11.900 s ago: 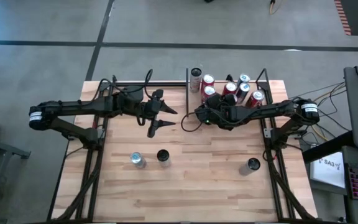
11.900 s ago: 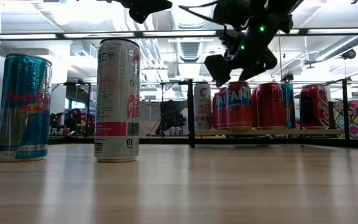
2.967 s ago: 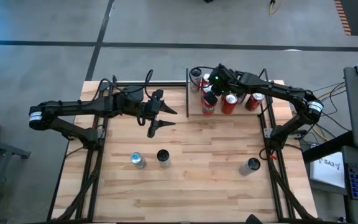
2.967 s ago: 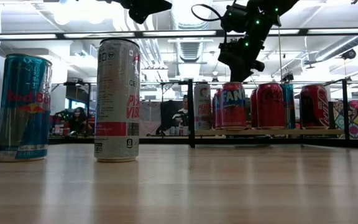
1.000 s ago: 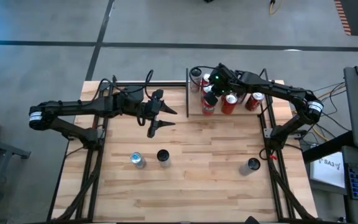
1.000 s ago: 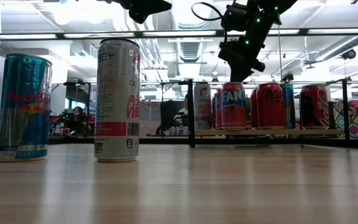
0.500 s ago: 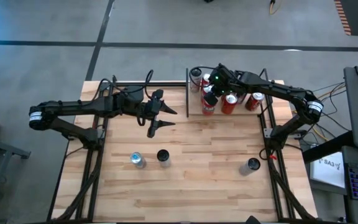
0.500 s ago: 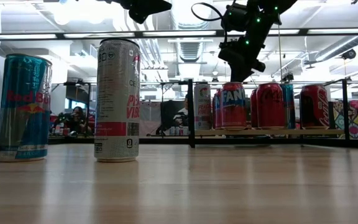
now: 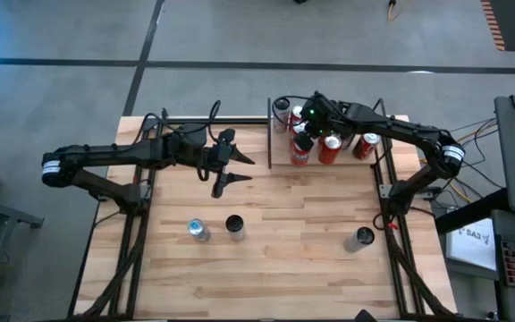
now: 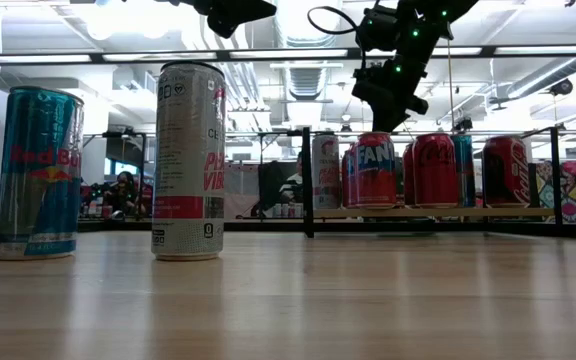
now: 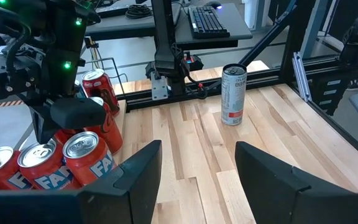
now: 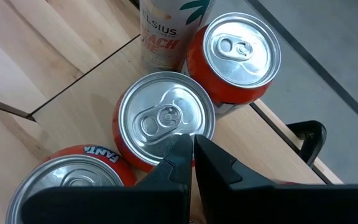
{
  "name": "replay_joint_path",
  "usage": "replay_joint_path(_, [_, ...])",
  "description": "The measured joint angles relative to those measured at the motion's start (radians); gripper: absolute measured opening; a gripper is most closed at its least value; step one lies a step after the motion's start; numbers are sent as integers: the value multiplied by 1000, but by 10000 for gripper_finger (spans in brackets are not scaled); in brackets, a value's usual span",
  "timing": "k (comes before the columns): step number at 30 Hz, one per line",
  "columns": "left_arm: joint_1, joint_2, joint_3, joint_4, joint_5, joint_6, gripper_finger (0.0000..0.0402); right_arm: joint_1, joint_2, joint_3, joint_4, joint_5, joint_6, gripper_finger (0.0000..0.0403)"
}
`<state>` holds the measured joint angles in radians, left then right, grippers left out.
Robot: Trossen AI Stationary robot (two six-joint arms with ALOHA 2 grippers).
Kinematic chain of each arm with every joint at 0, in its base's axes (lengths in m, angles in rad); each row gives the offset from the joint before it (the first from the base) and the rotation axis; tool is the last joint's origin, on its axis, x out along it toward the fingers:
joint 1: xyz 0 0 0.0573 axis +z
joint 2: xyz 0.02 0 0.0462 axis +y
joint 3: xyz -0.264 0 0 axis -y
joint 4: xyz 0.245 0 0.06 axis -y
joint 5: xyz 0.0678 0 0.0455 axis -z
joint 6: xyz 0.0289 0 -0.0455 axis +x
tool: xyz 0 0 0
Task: Place canned beverage on shelf
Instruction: Adjust the orange soda cans on the shelf
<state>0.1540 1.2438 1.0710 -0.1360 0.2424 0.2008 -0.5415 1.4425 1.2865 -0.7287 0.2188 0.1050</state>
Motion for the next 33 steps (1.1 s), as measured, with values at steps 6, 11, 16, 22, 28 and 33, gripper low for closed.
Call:
replay_joint_path(6, [0, 0, 0, 0, 0, 0, 190, 5, -9, 15, -5, -7, -12, 9])
replay_joint_path(11, [0, 0, 0, 1, 0, 0, 190, 16, -37, 56, -26, -18, -6, 9])
replay_joint_path(16, [0, 0, 0, 2, 0, 0, 190, 47, -61, 81, -71, -109, 16, 9])
replay_joint_path(22, [0, 0, 0, 2, 0, -1, 190, 119, -70, 81, -102, -175, 61, 9])
replay_joint_path(28, [0, 0, 0, 2, 0, -4, 190, 204, -72, 81, -160, -179, 108, 9])
replay_joint_path(33, [0, 0, 0, 1, 0, -4, 190, 264, -72, 81, -230, -205, 140, 9])
